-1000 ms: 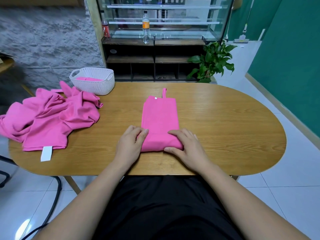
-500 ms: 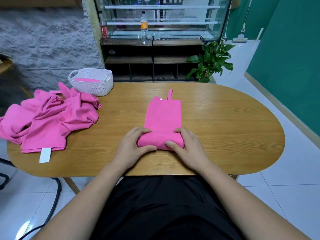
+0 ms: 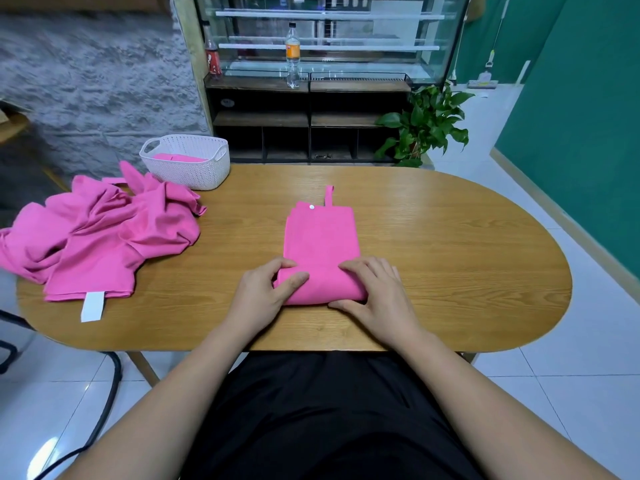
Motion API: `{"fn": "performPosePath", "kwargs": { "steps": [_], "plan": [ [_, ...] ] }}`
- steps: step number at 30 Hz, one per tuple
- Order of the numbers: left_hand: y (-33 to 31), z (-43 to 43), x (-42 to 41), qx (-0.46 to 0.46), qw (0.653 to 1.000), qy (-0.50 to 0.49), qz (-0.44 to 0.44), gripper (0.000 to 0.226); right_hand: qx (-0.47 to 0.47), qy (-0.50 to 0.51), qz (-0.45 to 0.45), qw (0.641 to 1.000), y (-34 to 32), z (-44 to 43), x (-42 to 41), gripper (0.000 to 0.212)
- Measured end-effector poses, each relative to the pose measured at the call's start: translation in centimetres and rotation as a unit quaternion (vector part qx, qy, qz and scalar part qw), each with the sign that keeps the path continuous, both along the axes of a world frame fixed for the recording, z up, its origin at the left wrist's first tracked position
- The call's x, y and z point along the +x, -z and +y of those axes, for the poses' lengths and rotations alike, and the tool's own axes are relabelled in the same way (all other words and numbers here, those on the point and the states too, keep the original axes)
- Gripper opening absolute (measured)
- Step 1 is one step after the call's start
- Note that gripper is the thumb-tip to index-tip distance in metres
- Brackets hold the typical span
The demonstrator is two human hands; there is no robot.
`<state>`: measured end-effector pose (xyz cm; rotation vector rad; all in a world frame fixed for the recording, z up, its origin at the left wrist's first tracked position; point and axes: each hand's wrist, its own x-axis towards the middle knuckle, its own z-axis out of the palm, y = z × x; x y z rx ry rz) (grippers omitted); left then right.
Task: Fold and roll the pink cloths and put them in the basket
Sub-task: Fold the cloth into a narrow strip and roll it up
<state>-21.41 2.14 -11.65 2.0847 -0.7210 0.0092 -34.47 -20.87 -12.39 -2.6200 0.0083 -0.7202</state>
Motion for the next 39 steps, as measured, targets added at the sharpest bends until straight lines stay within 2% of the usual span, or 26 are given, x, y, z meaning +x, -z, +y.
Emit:
{"fn": "performPosePath", "kwargs": {
  "steps": [2, 6, 8, 14, 19, 25, 27, 31, 33, 37, 39],
  "plan": [
    [-0.2, 0.1, -0.2, 0.003, 1.0, 0.016, -0.017, 0.054, 0.038, -0.003, 0.009, 0.999, 0.0, -0.1, 0.0, 0.067],
    [-0.4, 0.1, -0.3, 0.02, 0.998, 0.048, -0.027, 0.08, 0.106, -0.004, 0.029, 0.994, -0.3, -0.1, -0.1, 0.059],
    [-0.4, 0.1, -0.3, 0.022, 0.998, 0.049, -0.019, 0.082, 0.12, -0.005, 0.034, 0.992, -0.4, 0.0, -0.2, 0.055],
    [-0.5, 0.0, -0.3, 0.01, 0.999, 0.047, 0.001, 0.064, 0.12, 0.005, 0.026, 0.992, -0.4, 0.0, -0.2, 0.058],
    [-0.6, -0.5, -0.5, 0.011, 1.0, 0.004, 0.001, 0.036, 0.088, 0.005, -0.002, 0.996, -0.5, 0.2, -0.2, 0.061],
    [0.0, -0.7, -0.2, 0.021, 0.999, -0.014, -0.021, 0.053, 0.117, 0.002, 0.037, 0.992, -0.4, 0.1, -0.1, 0.056],
    [0.4, -0.7, -0.1, -0.003, 0.999, -0.016, -0.03, 0.043, 0.119, 0.003, 0.043, 0.992, -0.4, 0.1, 0.0, 0.054],
    [0.4, -0.5, -0.2, -0.026, 0.994, 0.03, -0.102, 0.028, 0.14, 0.005, 0.052, 0.989, -0.4, 0.0, 0.2, 0.05],
    [0.2, -0.4, -0.3, -0.021, 0.993, 0.047, -0.107, 0.034, 0.146, 0.005, 0.055, 0.988, -0.4, 0.1, 0.1, 0.049],
    [-0.3, -0.3, -0.5, 0.042, 0.994, 0.066, -0.077, 0.077, 0.173, 0.013, 0.065, 0.983, -0.7, 0.1, -0.1, 0.05],
    [-0.4, -0.4, -0.6, 0.059, 0.992, 0.08, -0.071, 0.087, 0.186, 0.015, 0.064, 0.98, -0.7, 0.1, 0.0, 0.049]
  ]
}}
